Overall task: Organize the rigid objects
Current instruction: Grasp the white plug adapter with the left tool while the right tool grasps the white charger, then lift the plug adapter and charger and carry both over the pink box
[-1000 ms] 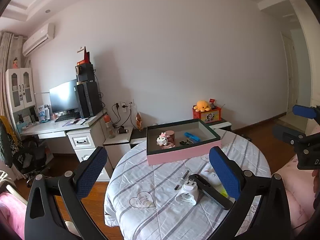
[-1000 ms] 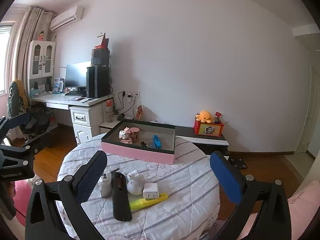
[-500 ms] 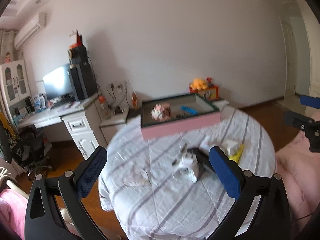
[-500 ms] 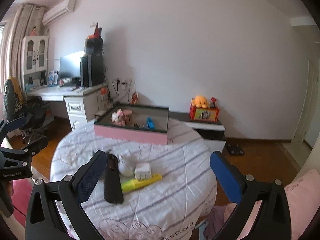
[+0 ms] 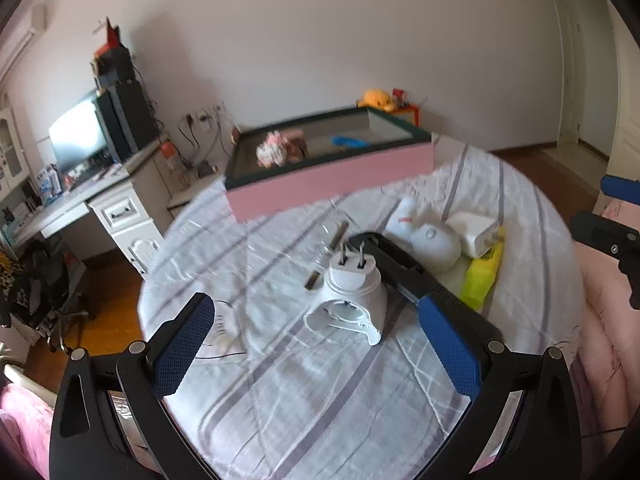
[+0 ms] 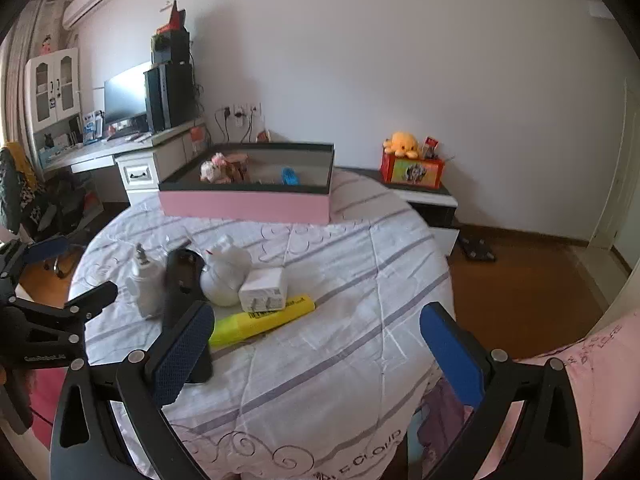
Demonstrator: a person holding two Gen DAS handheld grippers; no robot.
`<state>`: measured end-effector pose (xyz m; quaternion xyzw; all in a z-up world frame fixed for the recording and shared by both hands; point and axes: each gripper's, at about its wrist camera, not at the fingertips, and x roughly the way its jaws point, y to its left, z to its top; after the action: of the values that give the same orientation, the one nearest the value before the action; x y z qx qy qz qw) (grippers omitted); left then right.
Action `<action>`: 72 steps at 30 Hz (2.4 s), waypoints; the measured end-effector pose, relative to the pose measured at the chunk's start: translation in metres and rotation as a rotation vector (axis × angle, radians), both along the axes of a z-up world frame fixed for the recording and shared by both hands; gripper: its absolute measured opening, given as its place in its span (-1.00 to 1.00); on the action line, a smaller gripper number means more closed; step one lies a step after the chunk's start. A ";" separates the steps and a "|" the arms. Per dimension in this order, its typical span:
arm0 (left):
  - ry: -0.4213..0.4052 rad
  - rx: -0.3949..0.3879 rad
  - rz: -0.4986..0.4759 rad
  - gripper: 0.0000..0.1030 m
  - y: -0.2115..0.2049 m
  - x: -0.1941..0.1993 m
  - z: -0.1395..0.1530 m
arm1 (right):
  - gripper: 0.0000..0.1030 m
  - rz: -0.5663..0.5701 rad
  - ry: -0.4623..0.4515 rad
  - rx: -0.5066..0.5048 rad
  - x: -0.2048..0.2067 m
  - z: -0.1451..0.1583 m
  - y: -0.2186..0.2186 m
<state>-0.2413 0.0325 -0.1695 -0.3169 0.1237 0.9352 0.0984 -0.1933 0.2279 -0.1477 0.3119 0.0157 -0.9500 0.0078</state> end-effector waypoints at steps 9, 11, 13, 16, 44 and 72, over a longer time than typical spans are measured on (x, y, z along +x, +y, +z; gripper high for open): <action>-0.077 -0.017 -0.020 0.78 0.006 -0.034 -0.034 | 1.00 0.030 -0.077 -0.032 -0.033 -0.028 0.002; -0.109 0.012 -0.044 0.32 0.007 -0.040 -0.038 | 1.00 0.044 -0.094 -0.035 -0.040 -0.032 -0.001; -0.139 0.014 -0.055 0.17 0.009 -0.044 -0.044 | 1.00 0.057 -0.105 -0.028 -0.046 -0.036 -0.005; -0.126 0.007 -0.067 0.17 0.010 -0.042 -0.044 | 1.00 0.077 -0.115 -0.017 -0.054 -0.039 -0.013; -0.123 0.115 0.125 0.16 -0.055 -0.053 -0.055 | -0.20 0.089 -0.219 0.020 -0.118 -0.064 0.003; -0.044 0.156 0.127 0.06 -0.061 -0.026 -0.009 | -0.21 0.135 -0.072 -0.068 -0.074 -0.014 -0.006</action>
<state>-0.2668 -0.0286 -0.1781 -0.3359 0.0280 0.9392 0.0661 -0.2674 0.2218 -0.1614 0.3439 0.0042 -0.9353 0.0829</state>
